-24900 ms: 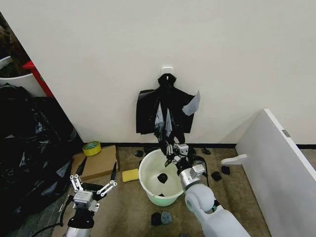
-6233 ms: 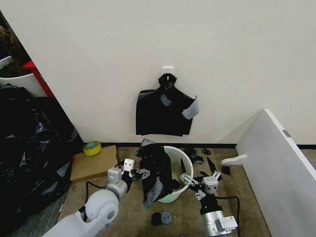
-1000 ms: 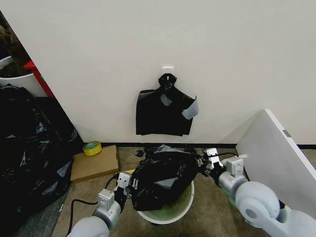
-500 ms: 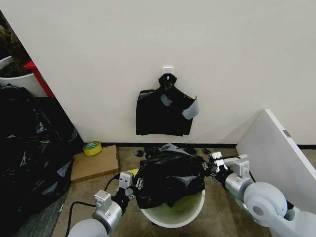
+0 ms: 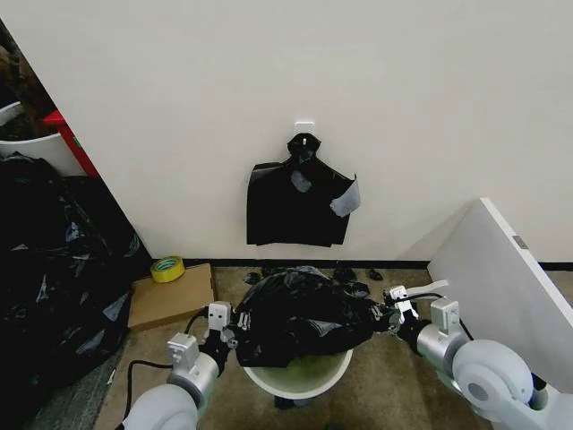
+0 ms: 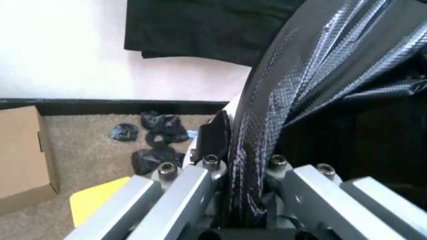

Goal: Place the garbage bag over the trash bin.

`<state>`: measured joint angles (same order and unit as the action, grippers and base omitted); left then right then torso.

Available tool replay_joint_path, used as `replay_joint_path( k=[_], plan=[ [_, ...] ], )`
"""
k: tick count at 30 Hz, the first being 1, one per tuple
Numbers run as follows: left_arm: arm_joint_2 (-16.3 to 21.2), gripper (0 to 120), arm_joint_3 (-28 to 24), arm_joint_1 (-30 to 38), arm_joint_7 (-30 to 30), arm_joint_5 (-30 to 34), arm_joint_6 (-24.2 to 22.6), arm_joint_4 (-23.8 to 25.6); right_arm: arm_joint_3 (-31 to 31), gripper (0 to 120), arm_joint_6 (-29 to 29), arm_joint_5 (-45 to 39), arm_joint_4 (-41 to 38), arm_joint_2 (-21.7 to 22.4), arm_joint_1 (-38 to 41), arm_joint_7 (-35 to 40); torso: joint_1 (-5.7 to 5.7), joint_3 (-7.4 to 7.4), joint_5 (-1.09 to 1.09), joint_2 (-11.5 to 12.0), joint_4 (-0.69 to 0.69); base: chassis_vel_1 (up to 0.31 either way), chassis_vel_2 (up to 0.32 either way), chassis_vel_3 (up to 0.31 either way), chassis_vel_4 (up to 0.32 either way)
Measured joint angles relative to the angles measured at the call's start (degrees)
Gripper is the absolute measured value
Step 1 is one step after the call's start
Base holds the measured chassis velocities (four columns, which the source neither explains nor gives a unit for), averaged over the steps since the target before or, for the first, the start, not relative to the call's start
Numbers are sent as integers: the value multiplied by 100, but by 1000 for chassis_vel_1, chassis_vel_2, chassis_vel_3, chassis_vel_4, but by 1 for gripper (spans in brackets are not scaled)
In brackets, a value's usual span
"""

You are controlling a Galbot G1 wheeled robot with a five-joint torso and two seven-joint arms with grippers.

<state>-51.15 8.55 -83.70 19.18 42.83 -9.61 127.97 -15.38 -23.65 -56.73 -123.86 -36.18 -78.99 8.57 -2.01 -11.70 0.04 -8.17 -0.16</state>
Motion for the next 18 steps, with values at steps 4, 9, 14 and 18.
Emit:
replay_joint_path(
  k=[4, 9, 14, 18],
  plan=[
    [37, 2, 14, -96, -65, -40, -18, 48, -77, 8, 46, -174, 20, -108, -12, 110, 0, 0, 0, 0, 1, 0, 0, 0, 0],
    [54, 2, 16, -135, -101, -130, -13, 35, -365, 25, 188, -484, 46, -176, -134, 154, 0, 0, 0, 0, 1, 0, 0, 0, 0],
    [63, 2, 30, -135, -101, -143, -24, 0, -612, 39, 254, -716, 53, -233, -215, 164, 0, 0, -1, 0, 0, 0, 0, 0, 0],
    [79, 2, 60, -98, -51, -163, -142, -176, -1299, 59, 301, -1337, -19, -330, -565, -65, 0, 0, 0, 0, 1, 0, 0, 0, 0]
  ],
)
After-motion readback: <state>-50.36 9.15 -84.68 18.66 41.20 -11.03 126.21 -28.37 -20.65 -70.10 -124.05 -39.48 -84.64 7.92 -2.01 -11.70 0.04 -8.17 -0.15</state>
